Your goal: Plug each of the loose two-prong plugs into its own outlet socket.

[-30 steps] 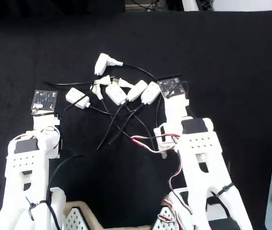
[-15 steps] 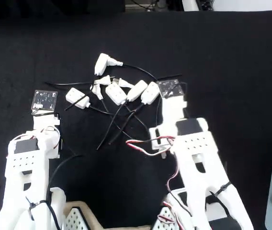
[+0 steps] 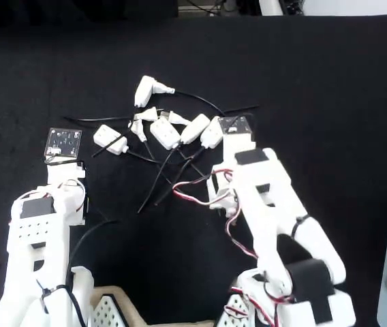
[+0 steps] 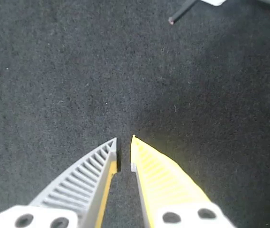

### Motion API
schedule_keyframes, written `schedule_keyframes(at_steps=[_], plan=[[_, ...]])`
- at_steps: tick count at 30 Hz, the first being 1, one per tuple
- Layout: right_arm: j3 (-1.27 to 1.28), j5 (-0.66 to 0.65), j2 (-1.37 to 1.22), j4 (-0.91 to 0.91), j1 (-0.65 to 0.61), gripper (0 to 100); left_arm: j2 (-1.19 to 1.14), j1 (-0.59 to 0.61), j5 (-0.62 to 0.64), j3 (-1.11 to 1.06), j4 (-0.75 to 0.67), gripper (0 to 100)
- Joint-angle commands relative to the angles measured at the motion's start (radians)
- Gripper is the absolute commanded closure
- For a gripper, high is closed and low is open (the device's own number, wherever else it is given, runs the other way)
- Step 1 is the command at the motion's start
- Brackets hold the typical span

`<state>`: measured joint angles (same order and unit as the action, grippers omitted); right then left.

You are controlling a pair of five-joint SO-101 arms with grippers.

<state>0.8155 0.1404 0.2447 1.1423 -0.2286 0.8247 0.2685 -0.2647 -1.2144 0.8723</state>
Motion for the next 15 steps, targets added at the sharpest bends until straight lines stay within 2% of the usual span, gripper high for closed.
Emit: schedule_keyframes(at_steps=[1,11,15], plan=[[-0.048,0.005,-0.013,-0.011,0.009,85.8,0.018,0.007,0.003,0.007,-0.018,93],[-0.062,0.003,-0.084,-0.015,0.014,85.8,0.018,0.007,0.003,0.007,-0.018,93],[-0.067,0.003,-0.09,-0.023,0.011,91.7,0.018,0.007,0.003,0.007,-0.018,93]])
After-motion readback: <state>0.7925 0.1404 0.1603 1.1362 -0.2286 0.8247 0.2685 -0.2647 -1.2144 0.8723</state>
